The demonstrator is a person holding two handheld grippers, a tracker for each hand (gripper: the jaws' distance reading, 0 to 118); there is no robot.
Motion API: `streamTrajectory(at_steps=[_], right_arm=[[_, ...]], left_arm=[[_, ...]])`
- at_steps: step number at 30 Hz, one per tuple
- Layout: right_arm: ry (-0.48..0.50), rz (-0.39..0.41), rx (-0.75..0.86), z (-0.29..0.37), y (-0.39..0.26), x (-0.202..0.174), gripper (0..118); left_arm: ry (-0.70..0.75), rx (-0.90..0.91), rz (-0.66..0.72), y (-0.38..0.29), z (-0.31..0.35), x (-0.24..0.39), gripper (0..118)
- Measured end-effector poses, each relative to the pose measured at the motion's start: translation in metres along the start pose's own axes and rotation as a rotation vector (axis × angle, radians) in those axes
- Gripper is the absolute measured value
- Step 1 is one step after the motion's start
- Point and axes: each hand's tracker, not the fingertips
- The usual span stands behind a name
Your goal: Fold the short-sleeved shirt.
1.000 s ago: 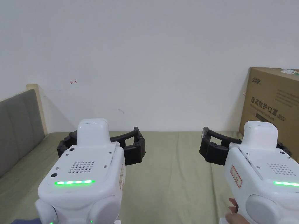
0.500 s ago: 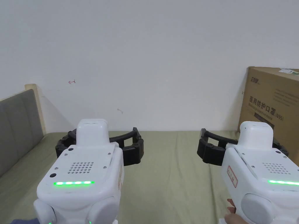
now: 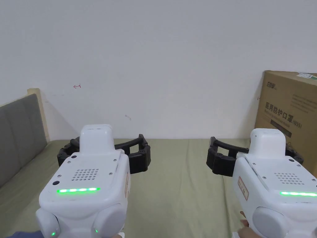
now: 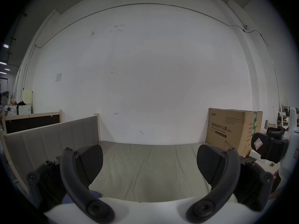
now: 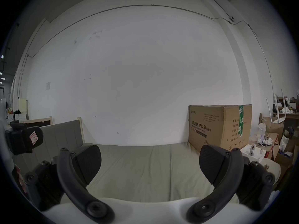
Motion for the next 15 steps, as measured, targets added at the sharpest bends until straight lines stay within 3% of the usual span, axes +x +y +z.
streamTrajectory(at_steps=[5, 8, 13, 15], right_arm=[[-0.022, 0.007, -0.008, -0.002, 0.000, -0.002, 118], [0.017, -0.043, -0.017, -0.004, -0.002, 0.002, 118], [-0.021, 0.012, -0.015, -0.004, -0.003, -0.005, 118], [0.000, 0.033, -0.016, -0.004, -0.003, -0.006, 116]], left_arm=[[0.006, 0.007, -0.024, -0.001, -0.001, 0.001, 116], [-0.026, 0.002, -0.041, -0.002, 0.000, 0.002, 114], [-0.043, -0.017, -0.049, -0.008, -0.001, 0.007, 110], [-0.028, -0.016, -0.051, -0.010, -0.001, 0.009, 98]])
